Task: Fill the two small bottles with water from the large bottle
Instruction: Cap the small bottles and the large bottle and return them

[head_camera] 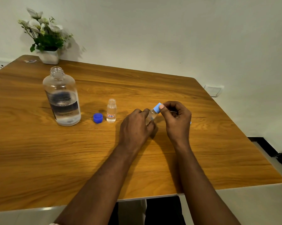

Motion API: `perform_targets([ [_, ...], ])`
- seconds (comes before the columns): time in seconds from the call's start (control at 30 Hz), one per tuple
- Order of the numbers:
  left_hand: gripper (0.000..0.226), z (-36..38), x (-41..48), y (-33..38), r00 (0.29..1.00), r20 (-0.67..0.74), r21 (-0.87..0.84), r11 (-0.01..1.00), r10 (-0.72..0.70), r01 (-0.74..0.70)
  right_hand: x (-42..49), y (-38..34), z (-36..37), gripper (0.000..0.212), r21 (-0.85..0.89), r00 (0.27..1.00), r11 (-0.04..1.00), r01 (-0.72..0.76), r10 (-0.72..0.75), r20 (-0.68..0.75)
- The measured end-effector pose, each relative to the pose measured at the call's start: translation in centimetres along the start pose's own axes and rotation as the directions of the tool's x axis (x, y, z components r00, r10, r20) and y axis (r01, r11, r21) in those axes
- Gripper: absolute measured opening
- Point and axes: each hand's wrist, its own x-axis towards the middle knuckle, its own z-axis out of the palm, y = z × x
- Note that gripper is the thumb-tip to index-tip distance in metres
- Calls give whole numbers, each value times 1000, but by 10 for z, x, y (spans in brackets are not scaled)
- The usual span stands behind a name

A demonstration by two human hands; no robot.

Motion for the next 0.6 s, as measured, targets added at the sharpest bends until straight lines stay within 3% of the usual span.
perform_targets([
  [0.17, 47, 1, 0, 0, 1000, -4, 12, 1000, 12, -12, 0, 1, 2, 25, 13, 998, 999, -35, 34, 43],
  [0.6, 17, -3, 1, -1, 998, -28, 31, 998, -49, 49, 2, 7, 5, 23, -109, 994, 994, 16, -4, 109],
])
